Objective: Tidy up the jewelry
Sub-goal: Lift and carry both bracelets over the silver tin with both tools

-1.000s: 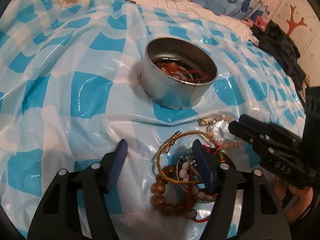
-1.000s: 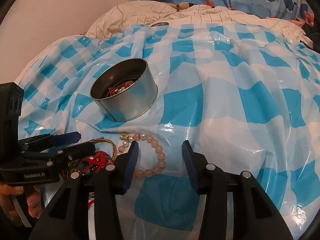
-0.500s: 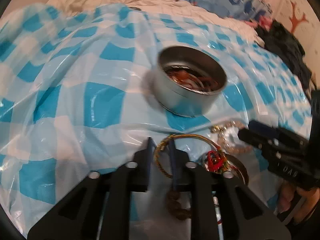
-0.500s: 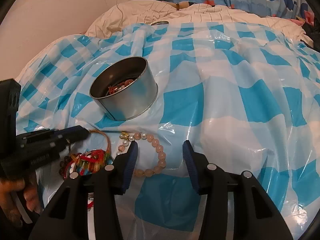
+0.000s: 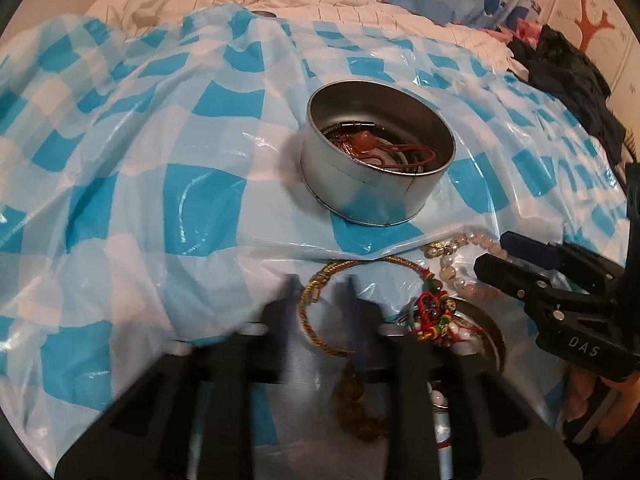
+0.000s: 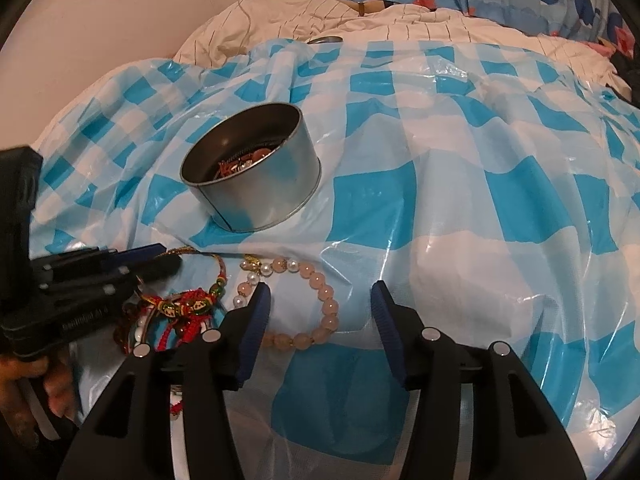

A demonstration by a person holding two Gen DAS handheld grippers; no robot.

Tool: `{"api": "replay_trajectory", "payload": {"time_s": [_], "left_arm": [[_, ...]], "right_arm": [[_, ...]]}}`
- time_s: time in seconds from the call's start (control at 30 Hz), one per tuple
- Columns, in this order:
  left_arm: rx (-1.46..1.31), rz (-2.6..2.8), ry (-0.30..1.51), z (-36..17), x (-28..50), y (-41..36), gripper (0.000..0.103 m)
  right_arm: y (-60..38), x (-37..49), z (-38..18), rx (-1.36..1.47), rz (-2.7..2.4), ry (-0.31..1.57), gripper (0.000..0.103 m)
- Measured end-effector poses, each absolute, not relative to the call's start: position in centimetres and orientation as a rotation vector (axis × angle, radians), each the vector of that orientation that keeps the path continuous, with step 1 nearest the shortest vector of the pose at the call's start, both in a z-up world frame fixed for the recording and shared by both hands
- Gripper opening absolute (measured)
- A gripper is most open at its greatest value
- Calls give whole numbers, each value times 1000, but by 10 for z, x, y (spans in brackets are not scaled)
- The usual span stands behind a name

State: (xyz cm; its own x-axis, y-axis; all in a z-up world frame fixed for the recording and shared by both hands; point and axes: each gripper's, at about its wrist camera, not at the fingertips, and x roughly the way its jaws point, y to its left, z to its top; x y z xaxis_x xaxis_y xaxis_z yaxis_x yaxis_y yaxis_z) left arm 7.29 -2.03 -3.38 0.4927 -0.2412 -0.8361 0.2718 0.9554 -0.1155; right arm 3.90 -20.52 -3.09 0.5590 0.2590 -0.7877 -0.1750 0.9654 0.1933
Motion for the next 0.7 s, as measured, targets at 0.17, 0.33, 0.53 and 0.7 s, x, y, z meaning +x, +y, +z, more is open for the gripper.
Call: {"api": "replay_trajectory", "payload": {"time_s": [0.17, 0.33, 0.53, 0.7], "left_arm": [[-2, -335, 993, -21, 69, -14, 7], [-45, -336, 962, -6, 68, -3, 7], [-43, -308, 1018, -17, 75, 4, 7], [-22, -293, 1072, -35, 78, 0, 9]], "right_arm": [[-197, 35, -28, -4, 237, 921, 12], [-201, 33, -22, 27, 264, 897, 9], [-203, 35, -25, 59, 264, 932, 39], [-195, 32, -27, 4, 274, 935, 32]]}}
